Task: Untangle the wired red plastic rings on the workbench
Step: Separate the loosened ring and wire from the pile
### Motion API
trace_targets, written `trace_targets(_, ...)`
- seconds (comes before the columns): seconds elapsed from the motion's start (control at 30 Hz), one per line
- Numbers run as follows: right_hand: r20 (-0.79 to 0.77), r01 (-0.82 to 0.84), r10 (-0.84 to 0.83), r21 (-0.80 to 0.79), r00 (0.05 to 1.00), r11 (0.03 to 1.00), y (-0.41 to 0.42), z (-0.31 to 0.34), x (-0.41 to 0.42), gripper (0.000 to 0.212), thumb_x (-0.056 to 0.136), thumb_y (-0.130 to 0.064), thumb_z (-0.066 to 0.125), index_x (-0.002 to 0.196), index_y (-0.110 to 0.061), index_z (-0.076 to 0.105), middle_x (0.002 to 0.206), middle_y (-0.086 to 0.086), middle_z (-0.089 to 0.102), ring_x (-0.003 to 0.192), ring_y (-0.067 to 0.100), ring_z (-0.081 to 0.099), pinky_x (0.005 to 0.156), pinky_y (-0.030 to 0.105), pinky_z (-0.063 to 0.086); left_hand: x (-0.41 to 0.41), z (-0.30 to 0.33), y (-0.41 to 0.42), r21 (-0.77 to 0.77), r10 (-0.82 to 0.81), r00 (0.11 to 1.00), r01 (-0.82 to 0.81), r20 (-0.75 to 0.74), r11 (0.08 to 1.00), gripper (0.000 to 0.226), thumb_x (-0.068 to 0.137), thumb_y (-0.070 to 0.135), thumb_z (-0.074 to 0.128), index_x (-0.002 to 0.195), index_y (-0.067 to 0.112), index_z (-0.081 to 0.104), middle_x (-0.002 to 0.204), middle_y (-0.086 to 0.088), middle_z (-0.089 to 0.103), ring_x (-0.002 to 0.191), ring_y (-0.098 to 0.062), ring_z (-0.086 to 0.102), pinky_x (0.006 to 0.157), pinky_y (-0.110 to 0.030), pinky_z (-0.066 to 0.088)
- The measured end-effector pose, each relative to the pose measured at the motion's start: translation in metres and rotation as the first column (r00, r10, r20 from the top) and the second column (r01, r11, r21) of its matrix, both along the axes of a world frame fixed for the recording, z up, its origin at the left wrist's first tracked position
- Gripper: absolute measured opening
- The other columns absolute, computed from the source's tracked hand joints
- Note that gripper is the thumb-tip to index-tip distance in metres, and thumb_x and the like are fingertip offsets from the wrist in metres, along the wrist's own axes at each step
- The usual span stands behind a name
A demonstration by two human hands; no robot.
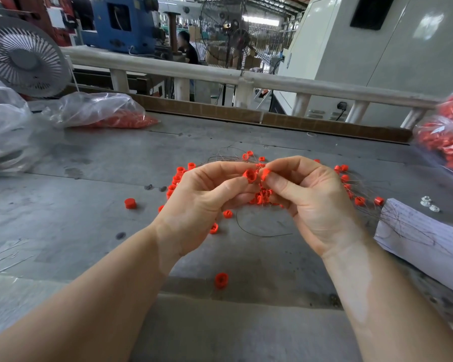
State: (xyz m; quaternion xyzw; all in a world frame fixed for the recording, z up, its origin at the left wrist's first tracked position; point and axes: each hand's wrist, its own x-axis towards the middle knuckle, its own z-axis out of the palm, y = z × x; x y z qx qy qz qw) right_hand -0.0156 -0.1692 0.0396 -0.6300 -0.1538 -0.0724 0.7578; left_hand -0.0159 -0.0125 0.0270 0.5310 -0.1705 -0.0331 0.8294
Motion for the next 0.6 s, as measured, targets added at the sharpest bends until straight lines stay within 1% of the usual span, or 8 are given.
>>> trace_targets(0.1,0.050,0.028,-0.026,-0.041,0.998,0.999,0.0014,-0.0007,-0.0003,0.010,0.068,-0.011,0.068,0.067,-0.021,0.070,0.068,-0.006,0.069,0.064,0.002,0.062,0.052,0.014,0.047,0.0006,-0.0017,-0.0017,0.056,0.043,0.999,-0.043,0.013,0.997,0.024,0.070,0.013,0.064,0.092,0.007,0.069,0.080,-0.006,0.073,0.069,-0.010,0.068,0.066,-0.016,0.053)
trace_targets(0.2,0.158,0.099,-0.078,-0.133,0.984,0.986,0.0020,-0.0027,0.0001,0.023,0.077,-0.001,0.068,0.070,-0.022,0.067,0.068,-0.008,0.067,0.063,0.002,0.060,0.052,0.014,0.045,0.0013,-0.0032,-0.0032,0.086,0.071,0.997,-0.072,0.019,0.994,0.019,0.074,0.009,0.064,0.093,0.006,0.069,0.081,-0.007,0.073,0.069,-0.010,0.068,0.065,-0.016,0.053)
trace_targets(0.33,0.316,0.247,-0.149,-0.297,0.937,0.922,0.0044,-0.0041,-0.0001,0.028,0.080,-0.001,0.069,0.072,-0.028,0.067,0.071,-0.010,0.068,0.068,0.003,0.061,0.062,0.016,0.046,0.0021,-0.0048,-0.0037,0.083,0.097,0.995,-0.098,0.017,0.992,0.014,0.076,0.008,0.065,0.087,0.011,0.072,0.081,-0.009,0.073,0.071,-0.012,0.069,0.065,-0.016,0.053)
trace_targets(0.4,0.376,0.314,-0.178,-0.342,0.909,0.886,0.0062,-0.0037,-0.0014,0.027,0.081,-0.002,0.069,0.078,-0.029,0.069,0.074,-0.012,0.070,0.073,0.002,0.065,0.070,0.016,0.049,0.0021,-0.0046,-0.0037,0.074,0.091,0.996,-0.091,0.013,0.993,0.013,0.072,0.013,0.067,0.081,0.015,0.075,0.081,-0.007,0.074,0.072,-0.011,0.069,0.066,-0.016,0.053)
trace_targets(0.47,0.411,0.348,-0.183,-0.372,0.893,0.861,0.0076,-0.0033,-0.0031,0.024,0.082,-0.001,0.067,0.085,-0.025,0.071,0.078,-0.014,0.070,0.079,0.000,0.066,0.074,0.013,0.048,0.0020,-0.0047,-0.0039,0.072,0.082,0.997,-0.082,0.008,0.994,0.017,0.067,0.019,0.068,0.081,0.018,0.077,0.081,-0.007,0.074,0.073,-0.011,0.070,0.067,-0.016,0.053)
trace_targets(0.53,0.441,0.368,-0.170,-0.416,0.881,0.831,0.0083,-0.0026,-0.0042,0.021,0.083,0.000,0.066,0.091,-0.019,0.071,0.085,-0.014,0.069,0.083,-0.001,0.065,0.077,0.012,0.047,0.0022,-0.0050,-0.0038,0.063,0.080,0.997,-0.079,0.002,0.995,0.017,0.068,0.019,0.067,0.081,0.019,0.077,0.081,-0.006,0.074,0.072,-0.010,0.070,0.067,-0.016,0.053)
trace_targets(0.6,0.474,0.378,-0.145,-0.445,0.868,0.812,0.0086,-0.0021,-0.0044,0.022,0.082,0.003,0.067,0.093,-0.015,0.072,0.088,-0.011,0.068,0.086,0.001,0.064,0.078,0.011,0.046,0.0027,-0.0052,-0.0036,0.054,0.078,0.997,-0.077,-0.006,0.996,0.015,0.070,0.018,0.066,0.081,0.017,0.077,0.081,-0.007,0.074,0.072,-0.011,0.070,0.066,-0.016,0.053)
